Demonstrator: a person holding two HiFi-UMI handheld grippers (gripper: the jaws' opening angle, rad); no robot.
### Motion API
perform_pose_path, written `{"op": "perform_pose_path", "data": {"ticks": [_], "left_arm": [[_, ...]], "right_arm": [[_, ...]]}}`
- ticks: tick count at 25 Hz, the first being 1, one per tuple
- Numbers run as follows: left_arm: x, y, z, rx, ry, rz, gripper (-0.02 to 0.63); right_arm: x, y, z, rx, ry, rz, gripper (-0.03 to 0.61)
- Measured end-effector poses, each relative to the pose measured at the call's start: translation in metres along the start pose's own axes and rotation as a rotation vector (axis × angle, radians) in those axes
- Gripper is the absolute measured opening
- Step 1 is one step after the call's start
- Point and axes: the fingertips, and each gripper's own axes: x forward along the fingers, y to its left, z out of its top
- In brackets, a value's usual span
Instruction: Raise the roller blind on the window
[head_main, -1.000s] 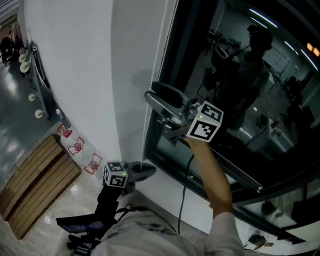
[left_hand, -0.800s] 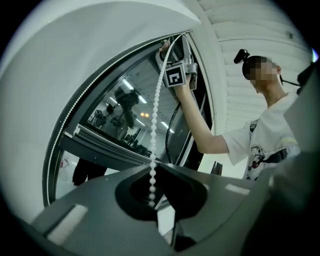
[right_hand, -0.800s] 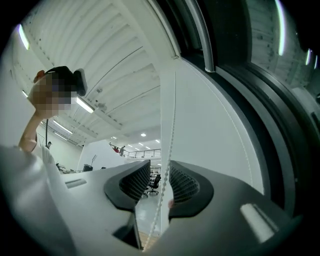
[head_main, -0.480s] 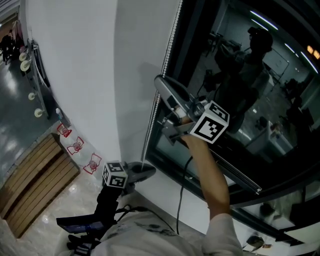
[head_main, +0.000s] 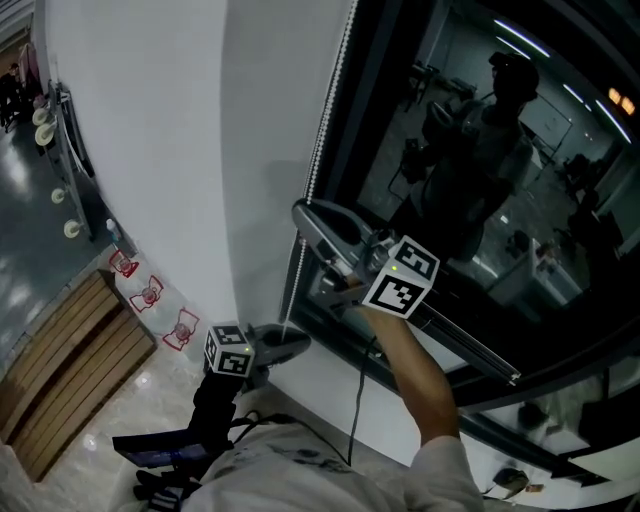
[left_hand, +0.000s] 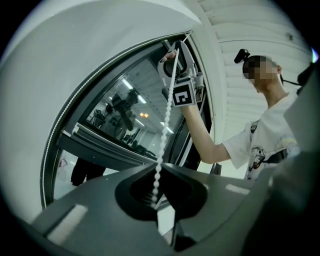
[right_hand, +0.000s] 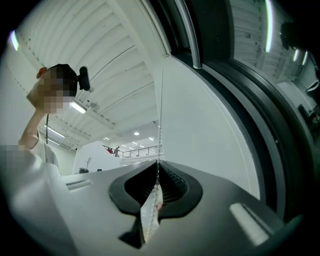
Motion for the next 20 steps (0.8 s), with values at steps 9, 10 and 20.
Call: {"op": "perform_pose_path", "data": {"ticks": [9, 10, 20], "left_arm": [[0.003, -0.002, 0.001, 0.008, 0.01, -0.01, -0.002], [0.003, -0.003, 0.002, 0.009, 0.012, -0.011, -0.002], [0.005, -0.003, 0.005, 0.017, 0.019, -0.013, -0.002]], "right_arm": [[-0.02, 0.0, -0.054, 0.035, 0.076, -0.038, 0.014], [-0.022, 0.001, -0.059, 0.039, 0.082, -0.041, 0.014], [-0.043, -0.003, -0.122, 0.093, 0.175, -0.076, 0.014]]}}
